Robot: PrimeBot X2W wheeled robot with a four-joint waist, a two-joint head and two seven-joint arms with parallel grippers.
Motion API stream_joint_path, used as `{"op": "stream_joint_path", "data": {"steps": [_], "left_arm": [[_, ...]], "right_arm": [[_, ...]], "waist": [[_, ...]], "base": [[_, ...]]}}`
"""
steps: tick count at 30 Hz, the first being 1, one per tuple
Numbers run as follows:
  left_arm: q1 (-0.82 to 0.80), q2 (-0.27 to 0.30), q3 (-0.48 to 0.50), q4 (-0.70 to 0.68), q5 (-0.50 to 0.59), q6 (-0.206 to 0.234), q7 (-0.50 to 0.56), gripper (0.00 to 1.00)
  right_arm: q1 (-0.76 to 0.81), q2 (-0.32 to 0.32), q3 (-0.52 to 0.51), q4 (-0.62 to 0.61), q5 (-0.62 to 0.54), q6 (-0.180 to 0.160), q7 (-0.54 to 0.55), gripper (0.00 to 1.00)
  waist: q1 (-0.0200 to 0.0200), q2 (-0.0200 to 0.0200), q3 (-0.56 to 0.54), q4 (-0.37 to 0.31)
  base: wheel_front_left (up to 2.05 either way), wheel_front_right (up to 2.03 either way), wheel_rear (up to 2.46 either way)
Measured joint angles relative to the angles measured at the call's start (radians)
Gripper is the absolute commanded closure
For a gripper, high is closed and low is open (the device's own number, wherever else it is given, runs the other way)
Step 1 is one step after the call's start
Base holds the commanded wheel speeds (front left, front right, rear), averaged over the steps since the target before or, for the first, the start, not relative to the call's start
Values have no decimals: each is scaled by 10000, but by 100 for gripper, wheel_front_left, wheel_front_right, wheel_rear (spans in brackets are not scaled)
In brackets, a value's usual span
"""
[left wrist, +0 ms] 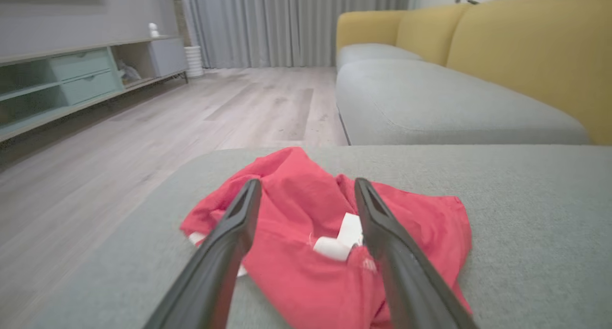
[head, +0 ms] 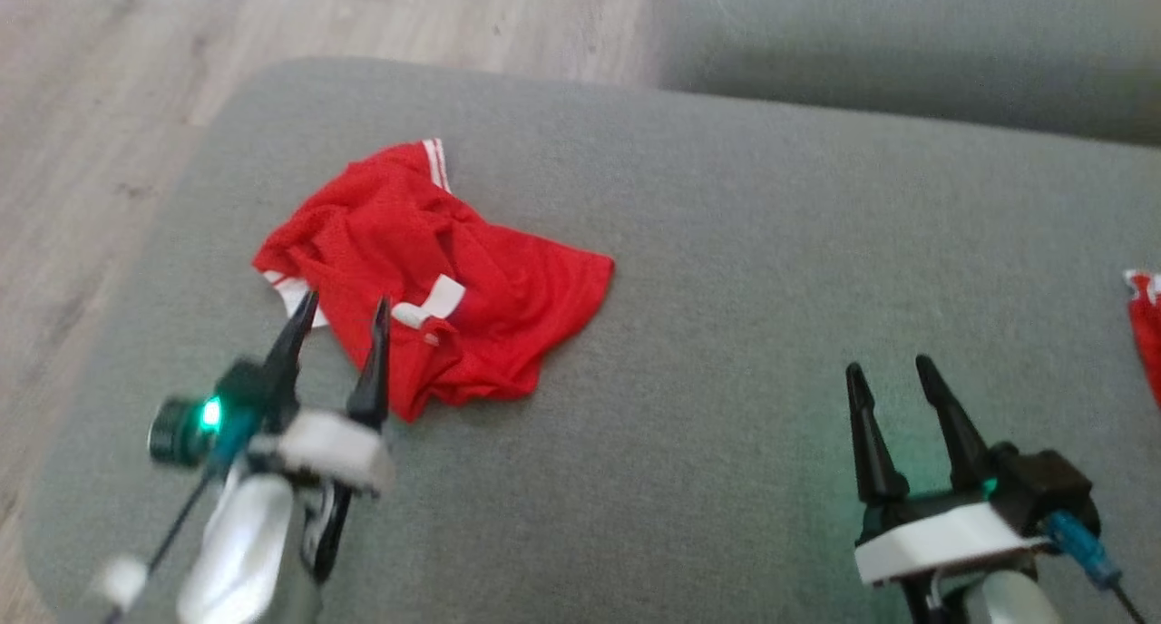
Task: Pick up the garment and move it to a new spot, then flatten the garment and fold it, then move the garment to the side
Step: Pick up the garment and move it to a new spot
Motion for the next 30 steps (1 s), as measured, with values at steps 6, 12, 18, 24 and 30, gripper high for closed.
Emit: {"op": "stream_joint_path", "data": {"steps": [6,12,18,24,30], "left_arm": [[-1867,127,-813,1584,-274,-336,1605,0],[-2699,548,-1275,3043,-679,-414,2589,0],[-2958,665,-1931,3783,-1342,-414,2874,0],[-2997,886,-2464,3787,-1933,-414,2640,100],[-2883,1260,-2836,2738,-2017,-414,1615,100]], "right_arm": [[-600,-2,8,-113,-173,-2,0,0],[-941,-6,63,-113,-171,-2,0,0],[-1053,-8,52,-42,-169,0,0,0],[-1085,-8,77,38,-150,-2,0,0],[-1080,-8,138,228,-29,-2,0,0]], "waist": [[1,0,812,-393],[0,0,1364,-898],[-1,0,1570,-1294],[-2,0,1386,-1415],[-3,0,928,-1551]], "base": [[0,0,0],[0,0,0],[0,0,0],[0,0,0],[0,0,0]]}}
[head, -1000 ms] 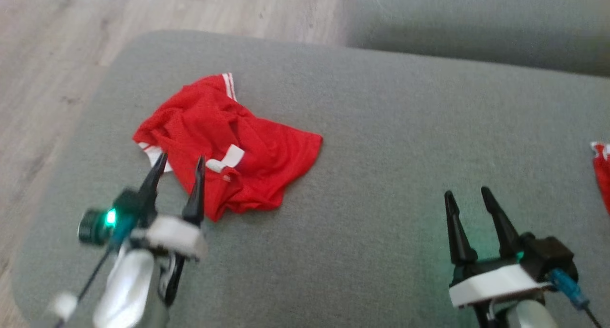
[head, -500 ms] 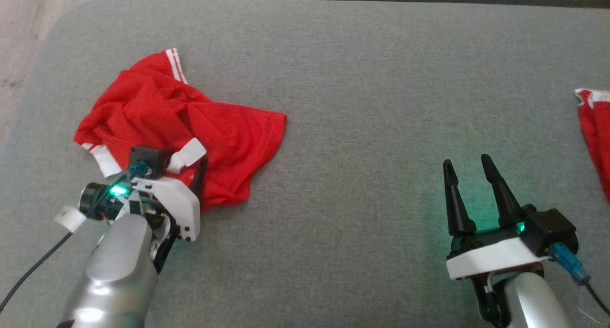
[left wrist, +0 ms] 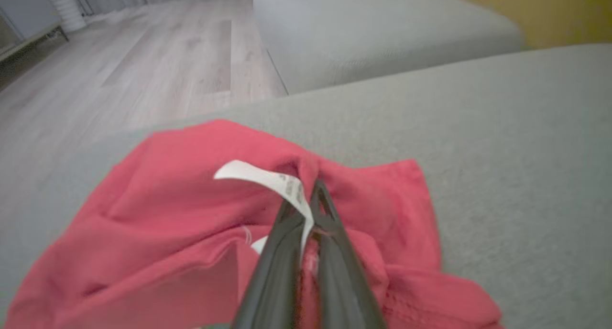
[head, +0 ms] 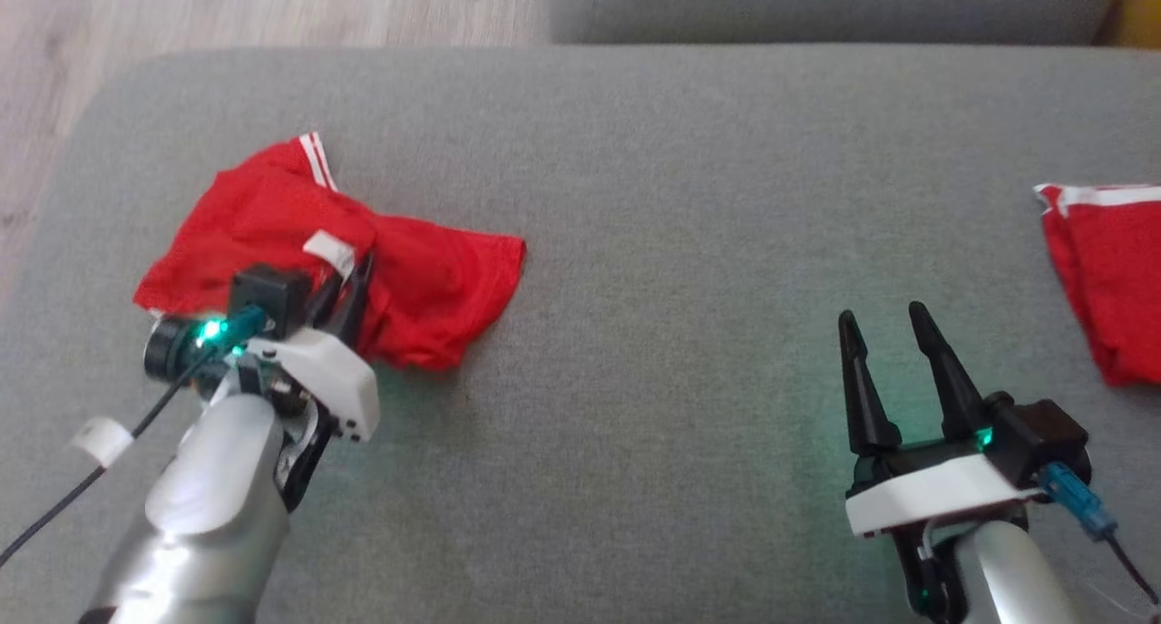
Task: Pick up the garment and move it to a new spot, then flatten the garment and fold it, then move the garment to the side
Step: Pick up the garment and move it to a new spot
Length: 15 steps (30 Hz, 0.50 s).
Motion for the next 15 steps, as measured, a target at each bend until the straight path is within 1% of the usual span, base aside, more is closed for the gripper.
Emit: {"op": "stream_joint_path", "data": {"steps": [4,5,6,10,15], "left_arm": [[36,288,-196,-1321,54,0,-431,100],[33,445,-245,-2155,199,23,-564,100],[26,508,-259,-2591,263,77,-585,100],[-100,746,-314,-4205,489,102,-520,100],[-802,953,-644,-5726,635,90,-38,100]], "right_arm": [[41,0,-4,81,253,2,0,0],[65,0,15,105,339,2,0,0],[81,0,46,117,382,2,0,0],[172,2,144,121,554,2,0,0],[220,2,165,130,679,0,0,0]], "waist": [[-1,0,-415,-86],[-1,0,-613,-137],[-1,0,-703,-174],[-1,0,-927,-434],[-1,0,-1095,-838]], "base": [[0,0,0],[0,0,0],[0,0,0],[0,0,0],[0,0,0]]}}
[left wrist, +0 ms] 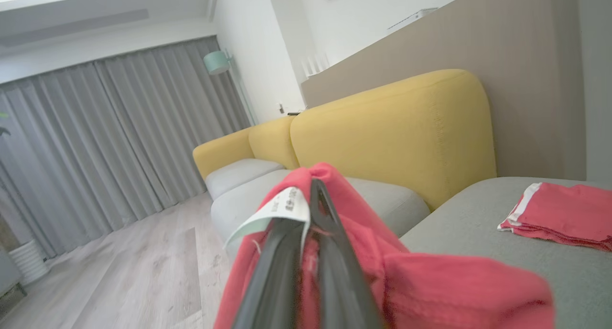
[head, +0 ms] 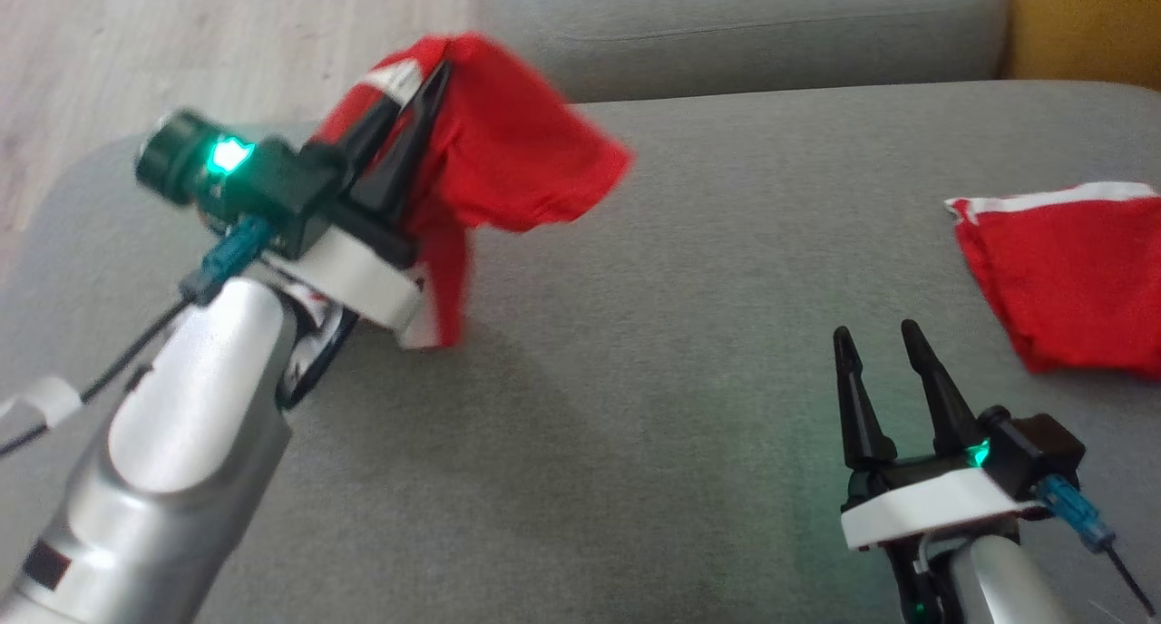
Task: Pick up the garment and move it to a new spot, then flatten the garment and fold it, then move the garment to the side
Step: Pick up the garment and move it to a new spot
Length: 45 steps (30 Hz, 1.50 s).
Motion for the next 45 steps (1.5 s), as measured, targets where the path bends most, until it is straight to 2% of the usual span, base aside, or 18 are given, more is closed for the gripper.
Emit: {"op": "stream_joint_path", "data": {"steps": [6,17,25,30,31,32,33,34,39,42,45], "left_arm": [[-482,314,-610,-640,-117,-15,809,100],[-1017,1057,-1557,-516,-1016,-92,2038,100],[-2972,1739,-2790,1001,-1127,-92,2211,100],[-4876,1866,-3797,2652,-951,-94,1551,100],[-5195,1810,-3971,2976,-924,-94,1327,95],[-5501,1730,-4134,3327,-846,-94,1095,60],[-5781,1588,-4178,3745,-746,-94,807,16],[-6015,1434,-4169,4149,-652,-86,485,0],[-6456,606,-4094,5783,-527,144,-663,0],[-6449,209,-4103,6427,-608,136,-1197,0],[-6449,102,-4071,6704,-740,130,-1501,0]], "right_arm": [[-10,0,44,-8,190,2,0,0],[-175,-2,267,-123,497,0,0,0],[-889,-10,1170,-529,800,0,-2,0],[-1470,-13,1893,-794,1137,0,-2,0],[-1526,-15,1979,-830,1181,0,-2,0],[-1566,-15,2052,-848,1225,0,-2,0],[-1591,-15,2115,-861,1225,0,-2,0],[-1619,-17,2178,-871,1237,0,-2,0],[-1666,-17,2242,-911,1308,0,-2,0],[-1661,-15,2123,-899,1296,0,-2,0],[-1656,-17,2031,-871,1214,0,-2,0]], "waist": [[0,0,-102,-554],[0,0,67,-1788],[2,0,840,-2847],[3,0,1568,-3633],[3,0,1720,-3784],[3,0,1875,-3924],[3,0,2034,-4057],[4,0,2182,-4178],[3,0,2723,-4597],[4,0,2816,-4484],[1,0,2785,-4290]], "base": [[0,0,0],[0,0,0],[0,0,0],[0,0,0],[0,0,0],[0,0,0],[0,0,0],[0,0,0],[0,0,0],[0,0,0],[0,0,0]]}}
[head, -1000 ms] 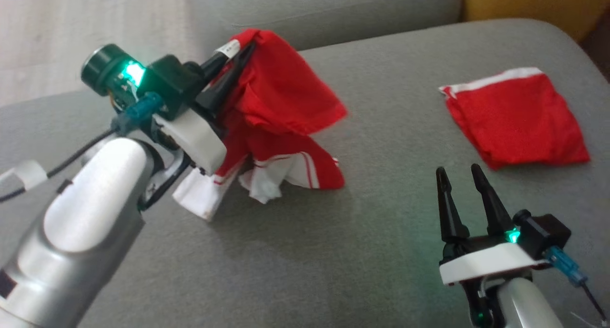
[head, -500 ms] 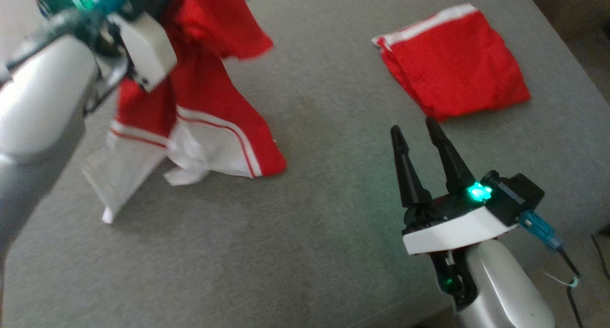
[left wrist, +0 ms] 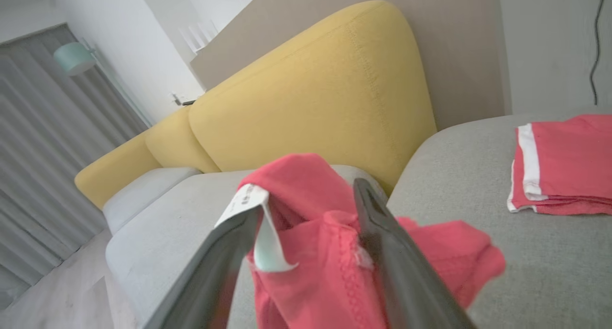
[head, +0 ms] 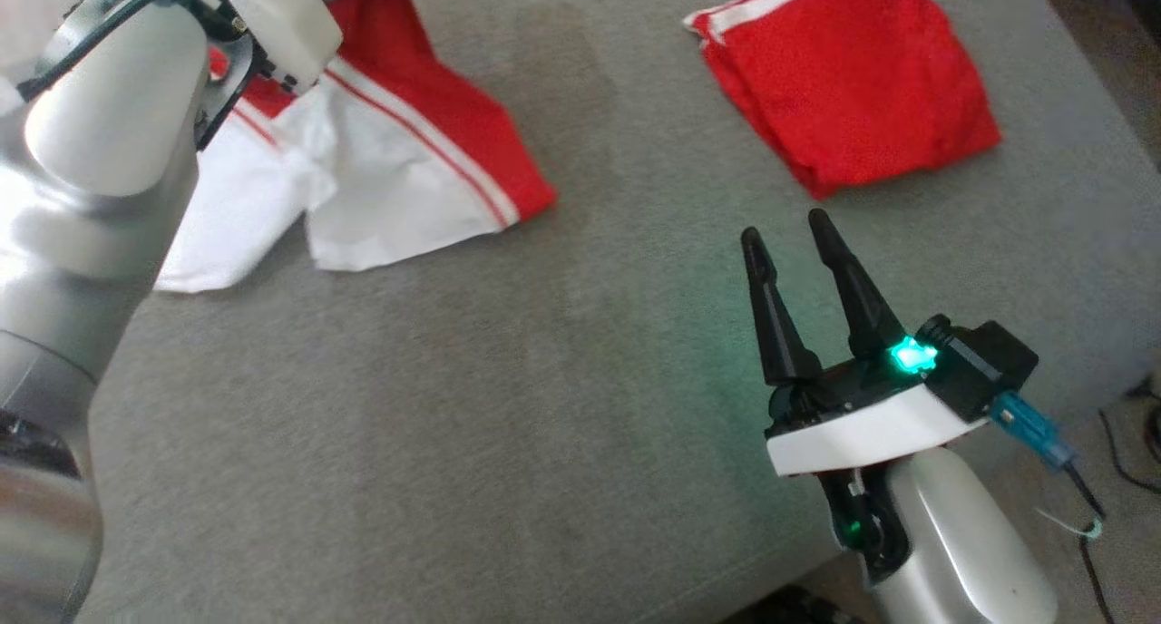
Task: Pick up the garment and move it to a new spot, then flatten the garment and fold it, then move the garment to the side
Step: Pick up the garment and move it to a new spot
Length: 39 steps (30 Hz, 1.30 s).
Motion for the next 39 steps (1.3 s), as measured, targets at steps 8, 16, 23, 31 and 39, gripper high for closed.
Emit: {"op": "stream_joint_path", "data": {"steps": [8,16,23,31,39], "left_arm": [[363,-462,-280,694,-493,-148,-249,0],[720,-755,-1557,685,-2470,-222,1645,0],[776,-17,-2357,73,-3664,-222,2217,0],[1114,54,-1705,224,-4002,491,-119,0],[4490,213,-167,-1871,-4525,2291,-780,0]], "right_arm": [[-4,2,-102,209,-263,0,0,0],[-167,0,165,199,-140,0,0,0],[-162,-6,-38,201,6,0,0,0],[32,-6,-748,219,-422,2,-2,0],[781,-4,-1827,337,-978,0,-2,0]], "waist": [[-2,0,-408,806],[-1,0,-431,540],[-1,0,-620,514],[-1,0,-987,1402],[-1,0,-1661,2888]], "base": [[0,0,0],[0,0,0],[0,0,0],[0,0,0],[0,0,0]]}}
